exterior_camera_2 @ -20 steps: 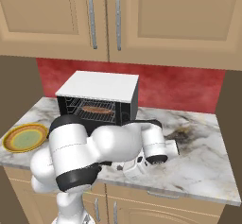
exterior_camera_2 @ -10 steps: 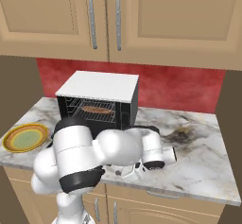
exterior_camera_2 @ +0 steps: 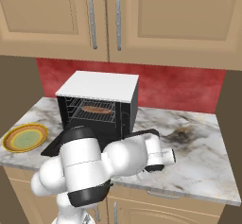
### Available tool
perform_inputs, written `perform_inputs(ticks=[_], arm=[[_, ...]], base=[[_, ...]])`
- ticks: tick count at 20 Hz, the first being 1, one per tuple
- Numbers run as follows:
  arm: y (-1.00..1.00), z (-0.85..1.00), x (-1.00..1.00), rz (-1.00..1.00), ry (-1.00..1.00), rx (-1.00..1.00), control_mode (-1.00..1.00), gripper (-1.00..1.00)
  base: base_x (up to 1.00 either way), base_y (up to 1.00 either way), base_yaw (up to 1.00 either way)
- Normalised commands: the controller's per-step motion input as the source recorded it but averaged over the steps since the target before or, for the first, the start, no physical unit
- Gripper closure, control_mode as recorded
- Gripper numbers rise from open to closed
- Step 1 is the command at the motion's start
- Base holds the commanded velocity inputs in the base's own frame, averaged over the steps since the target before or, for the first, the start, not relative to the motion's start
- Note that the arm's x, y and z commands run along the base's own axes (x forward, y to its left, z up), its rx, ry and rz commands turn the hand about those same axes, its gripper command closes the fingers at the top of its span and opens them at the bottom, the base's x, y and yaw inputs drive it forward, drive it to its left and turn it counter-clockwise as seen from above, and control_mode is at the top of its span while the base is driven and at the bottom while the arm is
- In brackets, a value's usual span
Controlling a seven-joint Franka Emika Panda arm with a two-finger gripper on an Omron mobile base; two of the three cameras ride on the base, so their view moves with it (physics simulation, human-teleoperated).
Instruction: Pull the toaster oven rack outwards. Pick up the baguette from the plate and place it on the toaster oven rack. Close the toaster oven door fully and set the temperature to the lowest setting.
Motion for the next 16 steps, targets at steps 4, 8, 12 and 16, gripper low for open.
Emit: perform_inputs(ticks=[4, 8, 12, 16], arm=[[0.09, -0.14, 0.16, 0.0, 0.07, 0.0, -1.0, -1.0], [0.11, -0.18, 0.2, 0.0, 0.1, 0.0, -1.0, -1.0], [0.1, -0.24, 0.19, 0.0, 0.1, 0.0, -1.0, -1.0], [0.09, -0.21, 0.14, 0.0, 0.06, 0.0, -1.0, -1.0]], base=[[0.0, 0.0, 0.0], [0.0, 0.0, 0.0], [0.0, 0.0, 0.0], [0.0, 0.0, 0.0]])
